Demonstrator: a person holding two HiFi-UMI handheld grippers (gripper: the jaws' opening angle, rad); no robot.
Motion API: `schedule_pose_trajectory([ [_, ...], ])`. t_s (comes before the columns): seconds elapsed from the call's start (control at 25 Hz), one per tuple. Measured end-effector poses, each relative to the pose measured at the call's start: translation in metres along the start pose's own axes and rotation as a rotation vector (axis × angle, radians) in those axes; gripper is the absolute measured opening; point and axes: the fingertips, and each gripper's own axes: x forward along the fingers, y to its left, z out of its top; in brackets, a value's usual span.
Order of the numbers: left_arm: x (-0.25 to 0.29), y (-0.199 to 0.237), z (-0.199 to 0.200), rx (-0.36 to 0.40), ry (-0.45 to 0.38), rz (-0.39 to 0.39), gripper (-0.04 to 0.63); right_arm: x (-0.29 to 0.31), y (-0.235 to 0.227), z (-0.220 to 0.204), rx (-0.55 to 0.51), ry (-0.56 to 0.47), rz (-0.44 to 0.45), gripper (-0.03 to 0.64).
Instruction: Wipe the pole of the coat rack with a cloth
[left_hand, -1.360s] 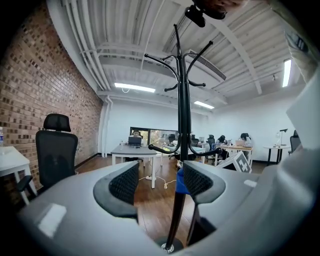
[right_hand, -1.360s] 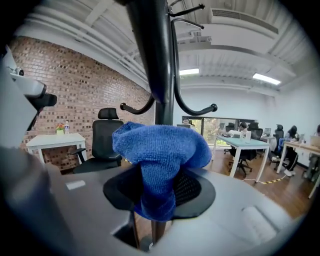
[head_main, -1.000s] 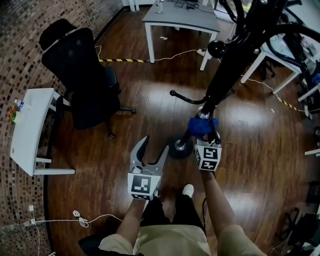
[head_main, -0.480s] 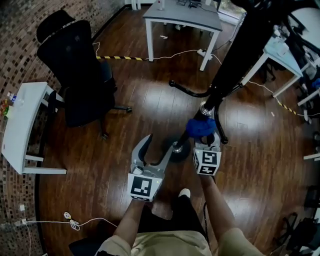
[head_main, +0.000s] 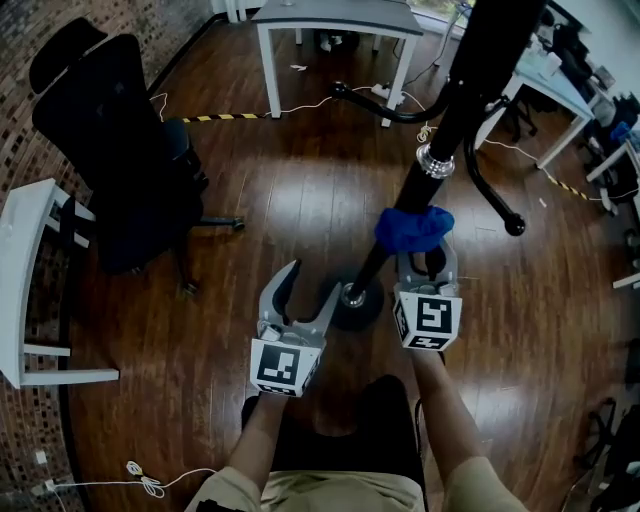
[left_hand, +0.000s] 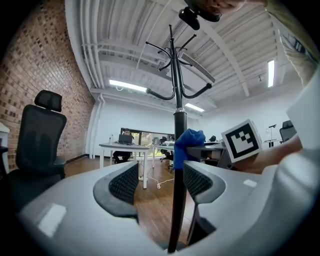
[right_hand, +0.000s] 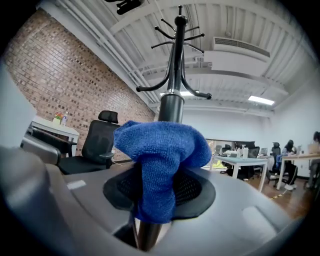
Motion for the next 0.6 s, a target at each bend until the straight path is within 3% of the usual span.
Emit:
schedule_pose_trajectory([
  [0.16, 0.014, -0.002, -0.038, 0.026, -0.044, -0.042, 0.256, 0.005, 0.000, -0.016, -0.037, -0.039, 0.000, 0.149],
  [0.32, 0.024, -0.001, -0.087, 0.039, -0.026, -0.054, 0.256, 0.006, 0.007, -0.039, -0.085, -0.077, 0.003, 0.149],
  [0.6, 0.034, -0.001, -0.153, 0.046, -0.064, -0.071, 0.256, -0.012, 0.020, -0.078, -0.152, -0.218, -0.070, 0.149],
])
